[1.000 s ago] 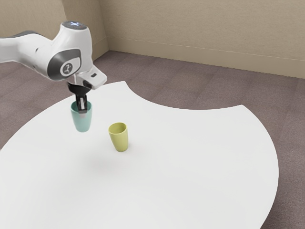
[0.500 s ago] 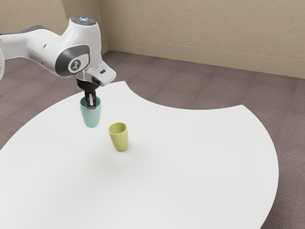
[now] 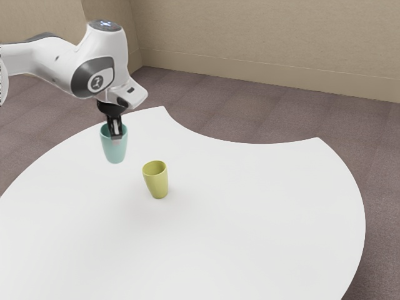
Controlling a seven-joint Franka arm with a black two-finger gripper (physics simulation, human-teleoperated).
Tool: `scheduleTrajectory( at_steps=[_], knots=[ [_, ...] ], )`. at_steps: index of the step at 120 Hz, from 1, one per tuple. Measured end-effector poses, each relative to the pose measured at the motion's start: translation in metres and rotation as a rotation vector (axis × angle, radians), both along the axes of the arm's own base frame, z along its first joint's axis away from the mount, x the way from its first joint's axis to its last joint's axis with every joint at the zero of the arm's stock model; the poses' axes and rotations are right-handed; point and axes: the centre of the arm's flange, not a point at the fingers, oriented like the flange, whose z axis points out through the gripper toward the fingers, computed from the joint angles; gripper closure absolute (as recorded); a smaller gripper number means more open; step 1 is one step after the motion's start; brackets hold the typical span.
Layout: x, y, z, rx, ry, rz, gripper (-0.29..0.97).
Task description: Place the left cup onto the right cup
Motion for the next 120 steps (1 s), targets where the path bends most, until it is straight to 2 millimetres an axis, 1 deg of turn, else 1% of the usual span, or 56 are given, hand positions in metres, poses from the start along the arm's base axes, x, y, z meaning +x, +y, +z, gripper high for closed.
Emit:
scheduleTrajectory(
  at_steps=[9, 17, 41, 50, 77, 120],
  knots=[
    [0.001, -0.012, 0.000, 0.000, -0.002, -0.020, 0.79],
    [0.001, -0.017, 0.001, 0.000, -0.005, -0.028, 0.79],
    [0.004, -0.009, 0.002, 0.001, -0.009, -0.014, 0.79],
    [0.005, -0.010, 0.003, 0.001, -0.012, -0.015, 0.79],
    [0.009, -0.030, 0.001, 0.002, -0.013, -0.047, 0.79],
    [0.021, -0.050, -0.005, 0.006, -0.013, -0.076, 0.79]
  ],
)
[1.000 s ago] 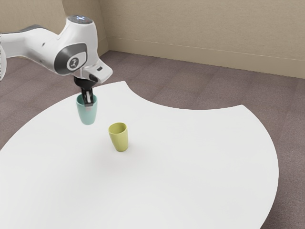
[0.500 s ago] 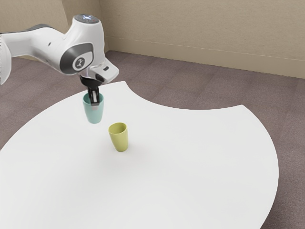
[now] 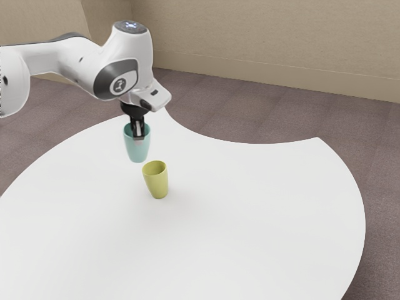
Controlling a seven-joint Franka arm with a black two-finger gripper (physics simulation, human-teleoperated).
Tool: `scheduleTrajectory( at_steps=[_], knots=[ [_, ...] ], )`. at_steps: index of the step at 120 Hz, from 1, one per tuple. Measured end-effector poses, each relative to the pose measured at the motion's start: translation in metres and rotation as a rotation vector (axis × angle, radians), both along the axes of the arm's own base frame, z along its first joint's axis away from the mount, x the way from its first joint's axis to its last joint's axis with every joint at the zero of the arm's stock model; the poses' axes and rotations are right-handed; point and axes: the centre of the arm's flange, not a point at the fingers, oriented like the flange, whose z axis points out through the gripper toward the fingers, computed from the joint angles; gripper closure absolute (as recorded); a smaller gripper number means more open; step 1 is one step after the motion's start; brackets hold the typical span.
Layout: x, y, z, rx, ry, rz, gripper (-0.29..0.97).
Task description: Place the left cup onto the right cup
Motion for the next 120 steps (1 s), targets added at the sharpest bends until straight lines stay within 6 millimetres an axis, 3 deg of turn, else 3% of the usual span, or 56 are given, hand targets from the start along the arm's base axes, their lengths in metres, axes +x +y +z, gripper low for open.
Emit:
scheduleTrajectory(
  at_steps=[54, 120],
  knots=[
    [0.017, -0.019, -0.017, 0.005, -0.002, -0.029, 0.79],
    [0.028, -0.022, -0.043, 0.008, 0.022, -0.030, 0.79]
  ],
)
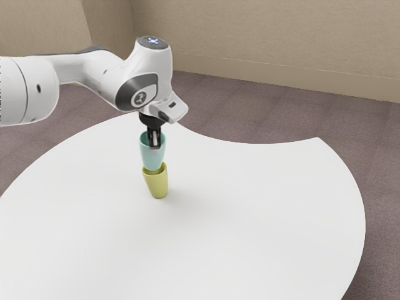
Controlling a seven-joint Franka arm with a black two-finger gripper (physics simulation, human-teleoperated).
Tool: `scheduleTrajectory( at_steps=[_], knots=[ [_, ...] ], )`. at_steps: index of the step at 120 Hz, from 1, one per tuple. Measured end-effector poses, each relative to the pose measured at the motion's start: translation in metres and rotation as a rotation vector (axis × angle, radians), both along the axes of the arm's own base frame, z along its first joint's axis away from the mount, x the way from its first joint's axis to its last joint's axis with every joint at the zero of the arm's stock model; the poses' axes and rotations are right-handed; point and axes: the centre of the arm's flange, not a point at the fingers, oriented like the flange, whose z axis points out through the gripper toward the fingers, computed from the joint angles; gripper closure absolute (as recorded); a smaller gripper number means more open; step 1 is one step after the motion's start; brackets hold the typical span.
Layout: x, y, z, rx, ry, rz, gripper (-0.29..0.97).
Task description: Place the left cup onto the right cup
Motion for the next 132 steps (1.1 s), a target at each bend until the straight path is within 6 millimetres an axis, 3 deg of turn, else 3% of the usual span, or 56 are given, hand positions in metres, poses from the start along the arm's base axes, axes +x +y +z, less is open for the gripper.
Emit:
scheduleTrajectory(
  at_steps=[127, 132],
  knots=[
    [0.011, 0.005, -0.028, 0.003, 0.032, 0.010, 0.78],
    [0.011, 0.005, -0.028, 0.003, 0.033, 0.010, 0.72]
  ],
)
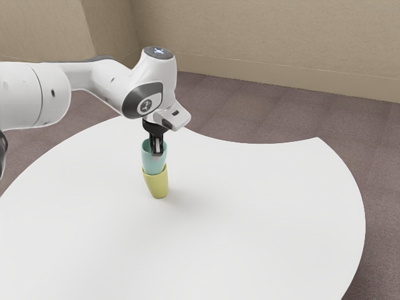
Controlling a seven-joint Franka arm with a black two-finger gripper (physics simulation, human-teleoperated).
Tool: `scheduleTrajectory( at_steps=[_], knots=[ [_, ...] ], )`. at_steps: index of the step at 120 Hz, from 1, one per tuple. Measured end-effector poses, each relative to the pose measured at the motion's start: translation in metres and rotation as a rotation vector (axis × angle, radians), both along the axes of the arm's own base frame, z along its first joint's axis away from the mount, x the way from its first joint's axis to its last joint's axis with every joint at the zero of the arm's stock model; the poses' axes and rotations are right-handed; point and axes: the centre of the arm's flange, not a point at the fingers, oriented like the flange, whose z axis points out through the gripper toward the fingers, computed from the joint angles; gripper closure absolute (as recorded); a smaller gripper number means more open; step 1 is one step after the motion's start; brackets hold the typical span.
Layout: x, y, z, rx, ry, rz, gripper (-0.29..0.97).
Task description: Place the left cup onto the right cup
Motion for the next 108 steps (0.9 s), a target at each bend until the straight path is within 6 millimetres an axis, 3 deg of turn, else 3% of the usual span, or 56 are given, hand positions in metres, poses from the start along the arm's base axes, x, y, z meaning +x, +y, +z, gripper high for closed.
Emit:
scheduleTrajectory(
  at_steps=[21, 40, 73, 108],
  knots=[
    [0.000, 0.001, 0.002, -0.003, 0.000, 0.000, 0.35],
    [-0.001, 0.001, 0.006, -0.011, -0.004, 0.001, 0.17],
    [-0.004, 0.007, 0.019, -0.027, -0.017, 0.015, 0.05],
    [-0.024, 0.020, 0.072, -0.080, -0.043, 0.053, 0.01]
  ],
)
